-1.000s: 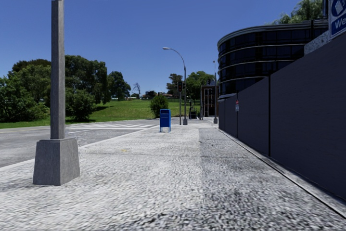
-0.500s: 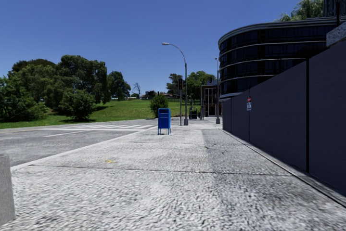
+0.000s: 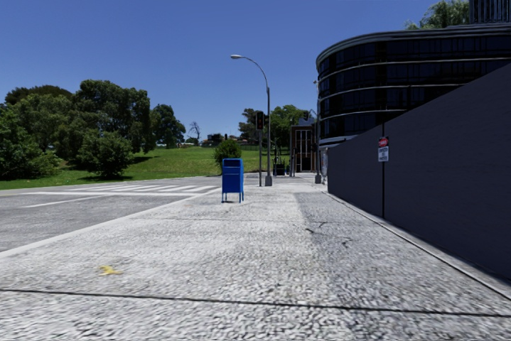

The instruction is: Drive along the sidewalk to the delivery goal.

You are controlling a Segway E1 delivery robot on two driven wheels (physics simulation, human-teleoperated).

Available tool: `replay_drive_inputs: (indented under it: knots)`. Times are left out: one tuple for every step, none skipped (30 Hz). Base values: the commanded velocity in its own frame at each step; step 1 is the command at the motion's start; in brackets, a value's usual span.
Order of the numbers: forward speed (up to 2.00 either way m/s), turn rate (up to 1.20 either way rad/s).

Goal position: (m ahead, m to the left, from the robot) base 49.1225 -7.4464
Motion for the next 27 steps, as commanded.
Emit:
replay_drive_inputs:
  knots:
    - [2.0, 0.0]
    - [2.0, 0.0]
    - [2.0, 0.0]
    - [2.0, 0.0]
    - [2.0, 0.0]
    - [2.0, 0.0]
    - [2.0, -0.03]
    - [2.0, -0.05]
    - [2.0, -0.05]
    - [2.0, -0.05]
    - [2.0, -0.06]
    - [2.0, -0.06]
    - [2.0, -0.06]
    - [2.0, -0.06]
    - [2.0, -0.06]
    - [2.0, -0.06]
    - [2.0, -0.06]
    - [2.0, -0.06]
    - [2.0, -0.06]
    - [2.0, -0.06]
    - [2.0, -0.06]
    - [2.0, -0.06]
    - [2.0, -0.06]
    - [2.0, -0.06]
    - [2.0, -0.06]
    - [2.0, -0.06]
    - [2.0, -0.06]
